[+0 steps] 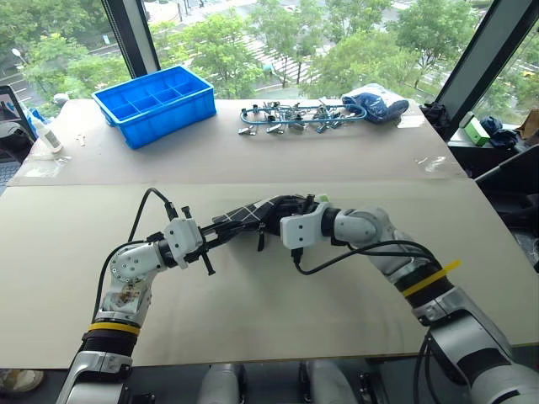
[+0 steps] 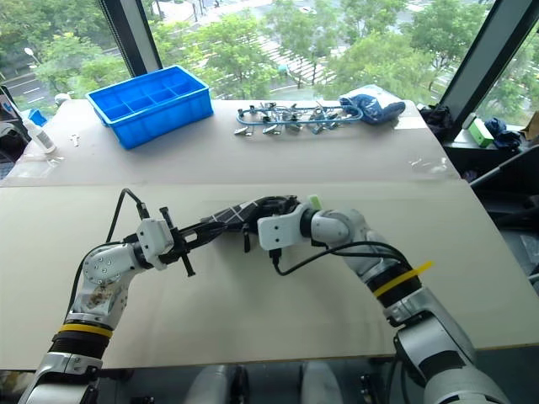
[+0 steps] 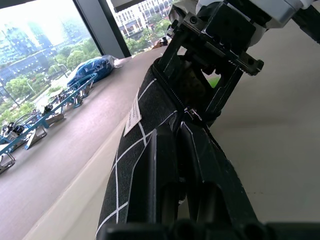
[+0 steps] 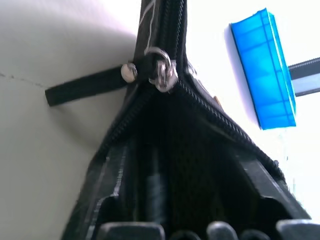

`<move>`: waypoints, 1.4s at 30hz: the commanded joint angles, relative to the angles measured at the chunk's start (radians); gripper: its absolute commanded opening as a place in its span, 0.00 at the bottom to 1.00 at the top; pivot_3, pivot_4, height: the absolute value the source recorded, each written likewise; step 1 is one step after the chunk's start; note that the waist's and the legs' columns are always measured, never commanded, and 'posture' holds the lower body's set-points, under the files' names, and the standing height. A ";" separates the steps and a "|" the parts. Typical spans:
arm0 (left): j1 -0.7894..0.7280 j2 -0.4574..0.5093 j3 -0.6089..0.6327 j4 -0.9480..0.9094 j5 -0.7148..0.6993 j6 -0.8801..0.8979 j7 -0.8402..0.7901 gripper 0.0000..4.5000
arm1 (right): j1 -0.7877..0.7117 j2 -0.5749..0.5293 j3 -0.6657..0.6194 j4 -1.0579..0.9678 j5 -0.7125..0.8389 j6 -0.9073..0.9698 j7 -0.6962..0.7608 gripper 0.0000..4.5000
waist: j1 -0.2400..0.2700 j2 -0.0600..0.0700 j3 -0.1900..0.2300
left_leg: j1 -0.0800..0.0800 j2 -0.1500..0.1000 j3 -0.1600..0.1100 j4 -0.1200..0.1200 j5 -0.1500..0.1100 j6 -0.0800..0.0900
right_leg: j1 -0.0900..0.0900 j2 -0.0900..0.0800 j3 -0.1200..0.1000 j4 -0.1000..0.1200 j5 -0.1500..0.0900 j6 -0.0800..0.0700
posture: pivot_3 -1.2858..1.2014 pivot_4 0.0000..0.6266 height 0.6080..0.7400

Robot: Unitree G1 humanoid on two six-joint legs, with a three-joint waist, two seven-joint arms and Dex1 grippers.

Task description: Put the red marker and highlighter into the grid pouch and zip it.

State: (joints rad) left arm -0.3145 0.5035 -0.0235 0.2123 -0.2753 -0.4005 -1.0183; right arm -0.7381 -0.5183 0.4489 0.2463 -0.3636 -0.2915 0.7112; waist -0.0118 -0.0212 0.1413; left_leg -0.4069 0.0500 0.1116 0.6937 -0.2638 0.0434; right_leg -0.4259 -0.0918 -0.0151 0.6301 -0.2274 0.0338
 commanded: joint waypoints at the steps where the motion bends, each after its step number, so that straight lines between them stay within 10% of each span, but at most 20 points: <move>1: -0.011 -0.001 0.004 -0.018 -0.001 -0.018 0.001 0.00 | -0.049 -0.045 -0.105 -0.028 0.089 0.011 0.043 0.60 | 0.000 0.000 0.000 | 0.000 0.000 0.000 0.000 0.000 0.000 | 0.000 0.000 0.000 0.000 0.000 0.000 | 0.52 0.24 1.00; 9: 0.000 0.003 0.008 -0.026 -0.002 -0.016 0.005 0.00 | -0.016 -0.173 -0.307 -0.138 0.473 0.409 0.350 0.60 | 0.007 0.000 0.000 | 0.000 0.000 0.000 0.000 -0.001 0.001 | 0.000 -0.001 0.000 -0.001 0.000 0.000 | 0.52 0.24 1.00; 22: 0.022 0.006 0.014 -0.045 -0.002 -0.015 0.016 0.00 | 0.077 -0.065 -0.328 -0.162 0.441 1.019 0.069 0.60 | 0.000 0.000 0.000 | -0.001 0.000 0.000 -0.001 -0.001 0.001 | -0.001 0.000 0.001 0.000 0.000 -0.001 | 0.52 0.24 1.00; 39: 0.011 -0.004 0.006 -0.036 0.006 -0.019 0.028 0.00 | 0.103 0.006 -0.211 -0.150 0.373 1.156 -0.050 0.60 | 0.000 0.000 0.000 | 0.000 0.000 -0.001 -0.001 -0.001 0.002 | 0.000 0.000 0.000 0.000 0.000 0.000 | 0.52 0.24 1.00; 42: 0.012 -0.004 0.005 -0.036 0.008 -0.021 0.031 0.00 | 0.113 0.008 -0.194 -0.153 0.363 1.151 -0.056 0.36 | -0.002 0.000 0.000 | 0.001 0.000 -0.001 -0.001 -0.001 0.002 | 0.001 0.000 0.000 0.000 0.000 0.000 | 0.52 0.24 1.00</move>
State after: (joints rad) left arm -0.2939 0.5022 -0.0220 0.2059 -0.2732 -0.4019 -0.9944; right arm -0.6464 -0.5098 0.2288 0.0924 0.0204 0.8584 0.6682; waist -0.0140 -0.0215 0.1410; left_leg -0.4055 0.0502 0.1105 0.6930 -0.2648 0.0451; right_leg -0.4251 -0.0917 -0.0147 0.6304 -0.2273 0.0335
